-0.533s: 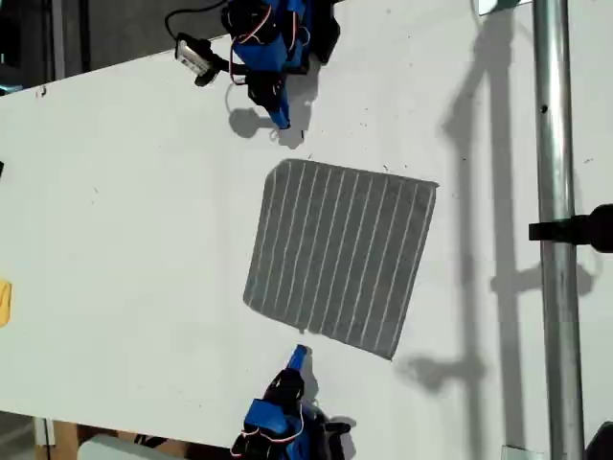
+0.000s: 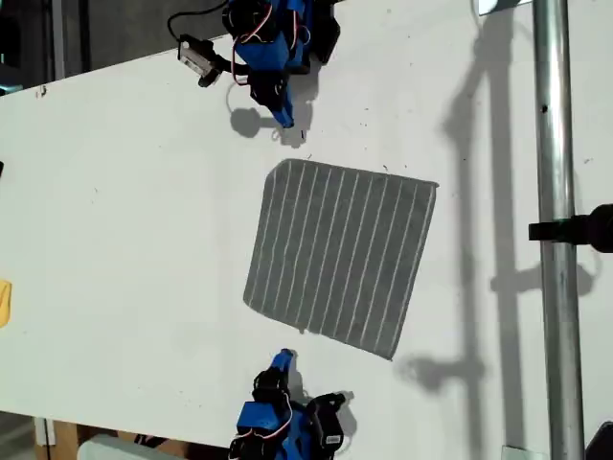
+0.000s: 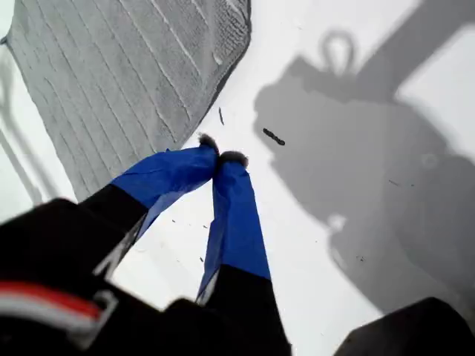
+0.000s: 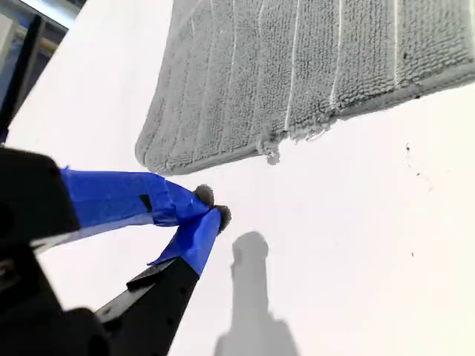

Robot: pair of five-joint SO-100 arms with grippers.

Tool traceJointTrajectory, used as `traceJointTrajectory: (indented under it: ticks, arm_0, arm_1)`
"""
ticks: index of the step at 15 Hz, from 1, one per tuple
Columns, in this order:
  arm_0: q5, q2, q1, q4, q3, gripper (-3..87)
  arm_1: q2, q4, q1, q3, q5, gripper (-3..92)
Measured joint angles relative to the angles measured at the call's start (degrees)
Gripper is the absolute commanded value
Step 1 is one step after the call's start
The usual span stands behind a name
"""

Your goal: Grasp corners of a towel and fold twice.

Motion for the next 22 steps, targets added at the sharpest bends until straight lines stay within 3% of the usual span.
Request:
traceJointTrajectory:
  ticks: [10, 13, 17, 22]
  arm_0:
    - [-5.8, -0.26, 2.9, 1.49, -3.78, -2.9]
    - [-7.47, -6.59, 5.36, 2.37, -13.36, -2.9]
    - [-7.73, -28.39, 11.6, -1.32, -29.79, -2.9]
    - [-4.04, -57.57, 21.27, -1.67, -53.35, -2.9]
  arm_1:
    - [-2.81, 0.0, -4.39, -7.82, 0.35, -0.3]
    - [-21.01, -1.67, -8.88, -23.47, -0.35, -0.3]
    - [-52.91, -2.11, -16.17, -49.48, -2.72, -0.3]
    - [-86.4, 3.6, -25.93, -82.35, -3.16, -0.3]
